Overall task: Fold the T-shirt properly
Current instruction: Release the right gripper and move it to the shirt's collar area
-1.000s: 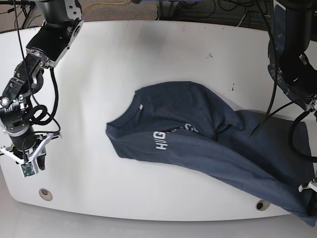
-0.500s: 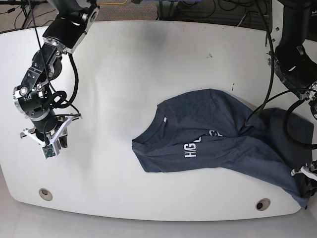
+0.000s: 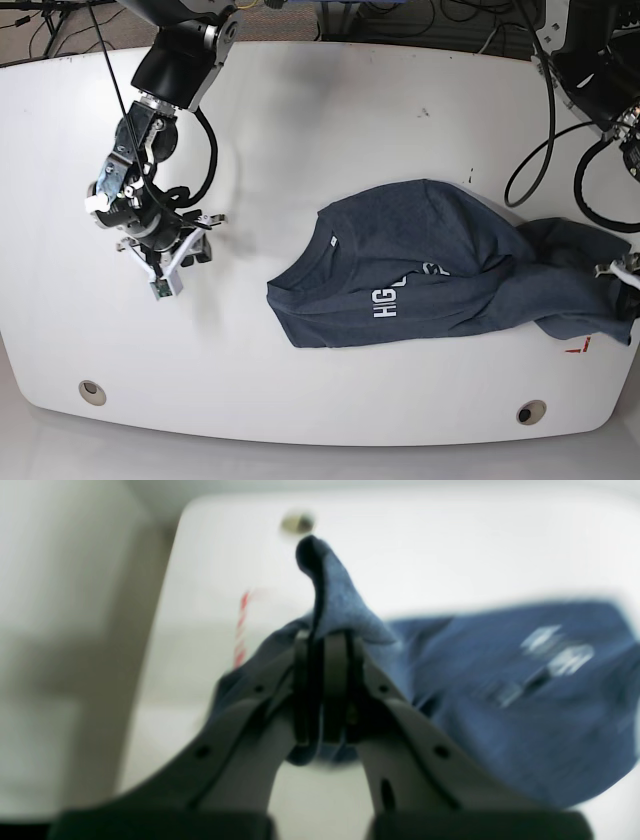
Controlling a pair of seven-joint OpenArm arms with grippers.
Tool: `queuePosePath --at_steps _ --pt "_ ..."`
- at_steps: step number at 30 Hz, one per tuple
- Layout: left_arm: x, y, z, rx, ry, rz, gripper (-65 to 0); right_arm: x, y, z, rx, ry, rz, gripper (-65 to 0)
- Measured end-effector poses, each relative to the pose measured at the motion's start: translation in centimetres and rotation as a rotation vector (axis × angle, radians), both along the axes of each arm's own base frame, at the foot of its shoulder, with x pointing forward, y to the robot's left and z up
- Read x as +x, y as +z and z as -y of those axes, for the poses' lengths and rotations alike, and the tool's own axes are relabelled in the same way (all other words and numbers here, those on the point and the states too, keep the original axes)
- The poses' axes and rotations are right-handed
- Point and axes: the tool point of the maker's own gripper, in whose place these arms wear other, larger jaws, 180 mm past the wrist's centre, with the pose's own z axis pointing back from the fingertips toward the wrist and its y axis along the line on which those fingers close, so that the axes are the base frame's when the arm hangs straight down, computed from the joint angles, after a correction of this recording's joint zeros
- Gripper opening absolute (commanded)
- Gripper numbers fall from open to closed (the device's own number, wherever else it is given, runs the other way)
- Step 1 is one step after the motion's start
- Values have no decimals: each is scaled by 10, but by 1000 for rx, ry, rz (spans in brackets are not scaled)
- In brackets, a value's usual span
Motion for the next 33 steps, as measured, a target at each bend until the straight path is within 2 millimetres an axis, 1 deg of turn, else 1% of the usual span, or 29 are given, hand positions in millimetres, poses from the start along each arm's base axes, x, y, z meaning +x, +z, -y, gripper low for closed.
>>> queuePosePath --at_steps 1,4,6,8,11,18,23,26,28,29,33 --pt "-5 -4 -4 15 0 -13 -650 2 -4 -6 24 6 -11 -336" --pt "-21 -19 -18 38 22 -53 -650 10 -15 -20 77 19 -44 -241" --pt "-30 -28 -23 42 32 -77 -650 13 -20 -28 104 28 -63 -192" --pt "-40 -37 -28 43 44 -105 -650 16 -26 -39 136 39 -84 -168" --pt "-52 -46 -35 67 51 -148 -650 18 -37 -54 183 55 -114 -170" --pt "-66 -47 -50 85 82 -161 -650 14 -53 -87 268 79 -156 -168" --pt "-77 -53 -58 80 111 -180 -650 14 -54 -105 304 94 -161 -168" --pt "-80 -54 -60 79 117 -183 -650 13 -53 -114 300 120 -163 -168" --pt "-80 -54 -60 78 116 -185 -650 12 -53 -124 281 160 -169 -168" --pt "-80 -55 -59 78 116 -185 -650 10 -53 -133 267 193 -172 -168" --pt "-82 -58 -59 79 115 -195 -650 0 -56 -157 254 273 -181 -168"
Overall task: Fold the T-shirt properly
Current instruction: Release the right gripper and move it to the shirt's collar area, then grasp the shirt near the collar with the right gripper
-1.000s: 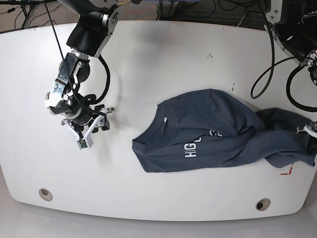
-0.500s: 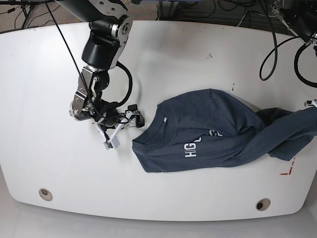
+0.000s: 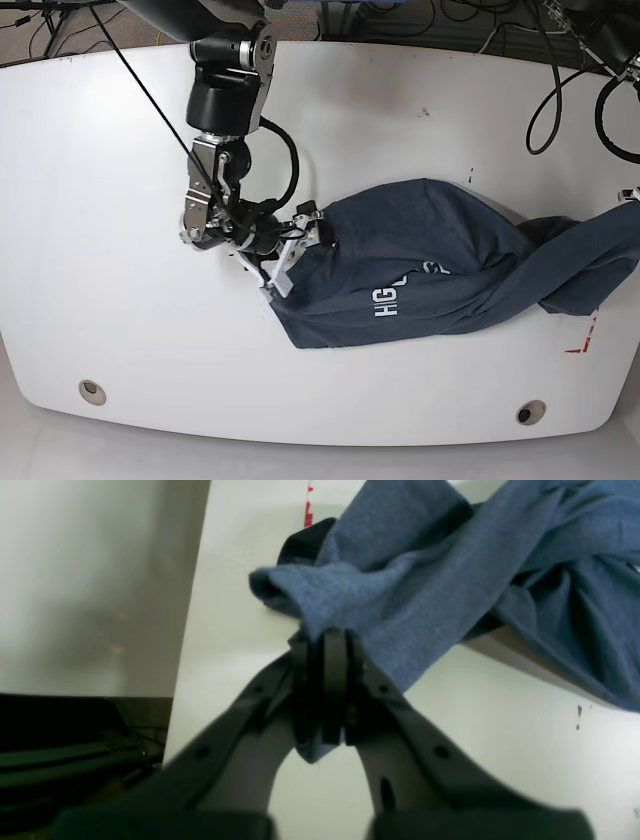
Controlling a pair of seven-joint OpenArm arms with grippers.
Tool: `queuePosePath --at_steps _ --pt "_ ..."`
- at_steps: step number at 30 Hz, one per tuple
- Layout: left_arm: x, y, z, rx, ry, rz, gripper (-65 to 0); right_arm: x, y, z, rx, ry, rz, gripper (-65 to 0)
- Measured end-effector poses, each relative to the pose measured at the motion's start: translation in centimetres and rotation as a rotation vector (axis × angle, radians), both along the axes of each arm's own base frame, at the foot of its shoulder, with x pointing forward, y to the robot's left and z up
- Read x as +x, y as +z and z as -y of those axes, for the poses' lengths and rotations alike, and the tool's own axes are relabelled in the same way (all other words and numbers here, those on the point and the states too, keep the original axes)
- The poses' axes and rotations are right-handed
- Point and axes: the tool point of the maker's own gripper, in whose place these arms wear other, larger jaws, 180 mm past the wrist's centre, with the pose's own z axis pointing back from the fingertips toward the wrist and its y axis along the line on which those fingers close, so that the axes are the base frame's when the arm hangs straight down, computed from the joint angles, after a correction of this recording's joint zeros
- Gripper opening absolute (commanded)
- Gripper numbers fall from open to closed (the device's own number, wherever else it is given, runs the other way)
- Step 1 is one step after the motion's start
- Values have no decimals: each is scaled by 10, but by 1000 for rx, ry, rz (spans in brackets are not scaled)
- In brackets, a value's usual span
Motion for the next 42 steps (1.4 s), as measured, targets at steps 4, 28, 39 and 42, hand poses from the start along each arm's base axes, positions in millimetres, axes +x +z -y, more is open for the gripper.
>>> queuePosePath --at_steps 4,28,39,42 --pt "-1 -2 0 0 1 -7 -650 -12 0 -24 50 55 -5 -168" --pt "1 -2 2 -3 -7 -4 -650 -43 -12 -71 173 117 9 -574" --pt "1 -2 3 -4 -8 -4 -650 -49 -13 -78 187 121 31 -650" --pt "1 -2 3 -3 -8 -3 -650 -55 -14 -67 148 127 43 -650"
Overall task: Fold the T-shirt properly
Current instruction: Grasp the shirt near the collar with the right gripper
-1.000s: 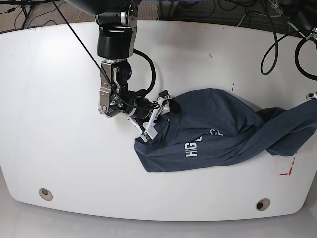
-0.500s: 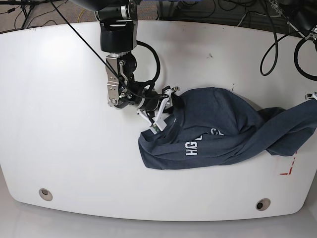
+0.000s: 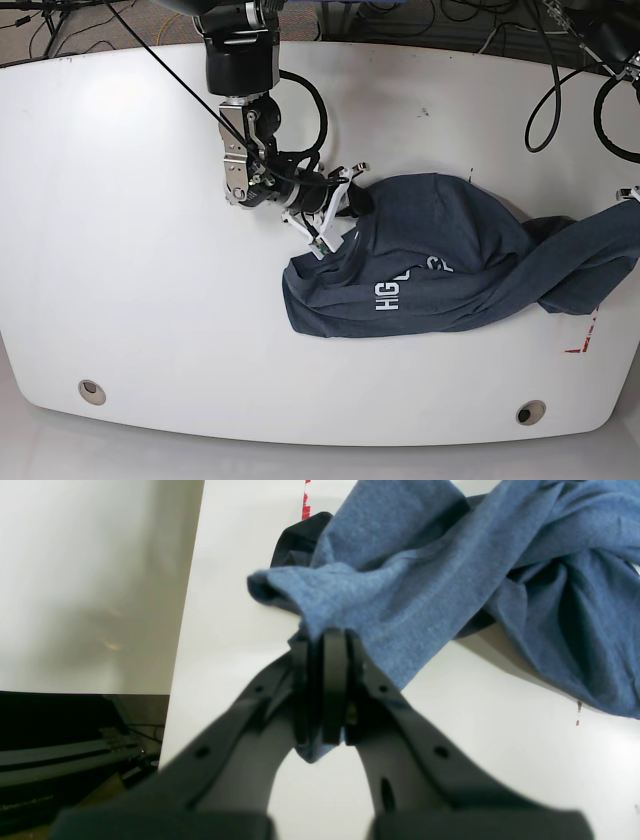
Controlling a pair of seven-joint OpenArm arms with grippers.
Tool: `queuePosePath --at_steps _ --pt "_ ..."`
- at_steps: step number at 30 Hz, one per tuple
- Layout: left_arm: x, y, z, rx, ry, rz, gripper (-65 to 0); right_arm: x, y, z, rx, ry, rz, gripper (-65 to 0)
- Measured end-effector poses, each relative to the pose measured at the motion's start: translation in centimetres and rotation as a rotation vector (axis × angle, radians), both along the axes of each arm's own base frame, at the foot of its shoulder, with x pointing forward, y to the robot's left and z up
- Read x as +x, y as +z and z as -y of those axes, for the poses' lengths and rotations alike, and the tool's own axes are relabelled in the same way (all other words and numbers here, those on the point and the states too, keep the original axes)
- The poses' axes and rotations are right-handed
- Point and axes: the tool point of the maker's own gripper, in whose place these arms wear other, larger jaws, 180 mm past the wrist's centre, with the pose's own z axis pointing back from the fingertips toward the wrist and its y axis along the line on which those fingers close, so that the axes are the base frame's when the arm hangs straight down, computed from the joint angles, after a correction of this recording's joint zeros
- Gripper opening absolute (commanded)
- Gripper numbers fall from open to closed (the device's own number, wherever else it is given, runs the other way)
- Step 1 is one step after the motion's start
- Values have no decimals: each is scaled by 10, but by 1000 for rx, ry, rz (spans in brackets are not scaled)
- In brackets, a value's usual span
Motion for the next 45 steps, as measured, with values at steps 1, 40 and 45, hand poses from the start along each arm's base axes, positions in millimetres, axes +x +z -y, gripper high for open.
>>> queuePosePath --at_steps 1,40,45 --pt "0 0 0 1 1 -1 -650 -3 0 7 -13 -2 7 -650" --pt "-12 -21 9 56 -97 -97 -650 -133 -1 162 -394 9 7 -602" --pt "-9 -24 17 48 -125 -102 -650 -130 1 175 -427 -11 9 -369"
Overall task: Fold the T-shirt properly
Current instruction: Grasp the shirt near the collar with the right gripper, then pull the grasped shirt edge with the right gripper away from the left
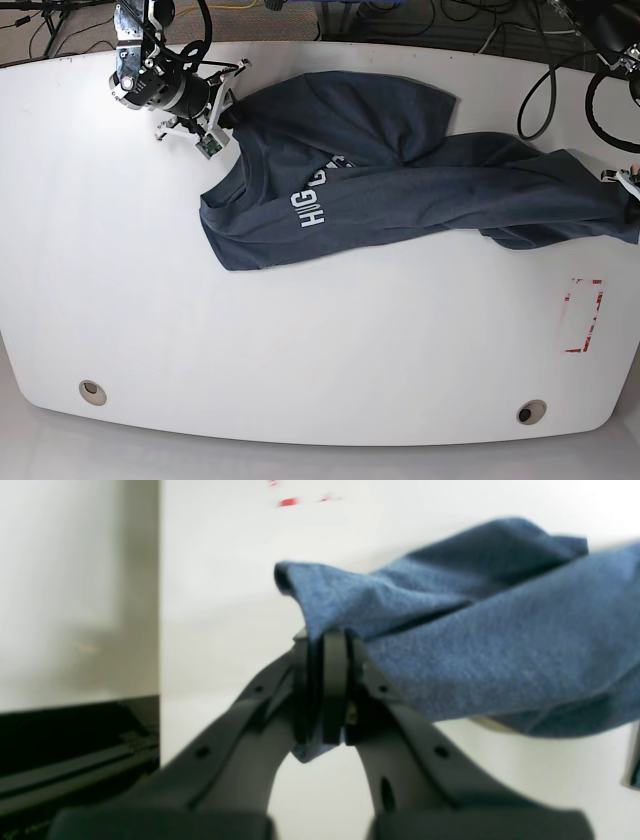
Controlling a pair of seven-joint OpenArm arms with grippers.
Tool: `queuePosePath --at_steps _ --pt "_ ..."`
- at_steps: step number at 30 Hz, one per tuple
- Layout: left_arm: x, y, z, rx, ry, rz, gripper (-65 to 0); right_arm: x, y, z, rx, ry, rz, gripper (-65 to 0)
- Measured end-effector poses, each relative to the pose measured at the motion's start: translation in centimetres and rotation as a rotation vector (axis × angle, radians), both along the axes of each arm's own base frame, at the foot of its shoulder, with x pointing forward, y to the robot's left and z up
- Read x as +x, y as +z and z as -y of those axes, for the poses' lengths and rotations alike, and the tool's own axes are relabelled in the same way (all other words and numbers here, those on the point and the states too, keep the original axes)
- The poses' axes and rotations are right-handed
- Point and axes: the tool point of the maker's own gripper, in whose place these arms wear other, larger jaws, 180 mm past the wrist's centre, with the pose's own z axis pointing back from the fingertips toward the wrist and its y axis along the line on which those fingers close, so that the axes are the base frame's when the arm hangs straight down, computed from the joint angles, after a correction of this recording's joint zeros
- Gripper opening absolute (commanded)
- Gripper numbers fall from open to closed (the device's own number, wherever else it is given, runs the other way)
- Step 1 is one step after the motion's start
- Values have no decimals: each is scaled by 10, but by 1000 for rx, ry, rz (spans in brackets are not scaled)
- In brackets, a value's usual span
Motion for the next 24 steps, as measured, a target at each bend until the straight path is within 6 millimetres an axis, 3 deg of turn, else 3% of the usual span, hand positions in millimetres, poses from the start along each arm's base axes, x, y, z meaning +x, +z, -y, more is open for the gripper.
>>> queuePosePath --at_steps 4,7,16,24 --pt "0 1 -1 4 4 5 -650 6 4 9 -34 -15 11 -212" --pt "0 2 -2 7 6 4 -650 16 13 23 -59 -56 48 -166" --pt "1 2 -2 5 5 7 -650 70 49 60 -61 -210 200 -160" --pt "1 2 -1 4 2 8 -650 106 55 80 47 -341 232 -160"
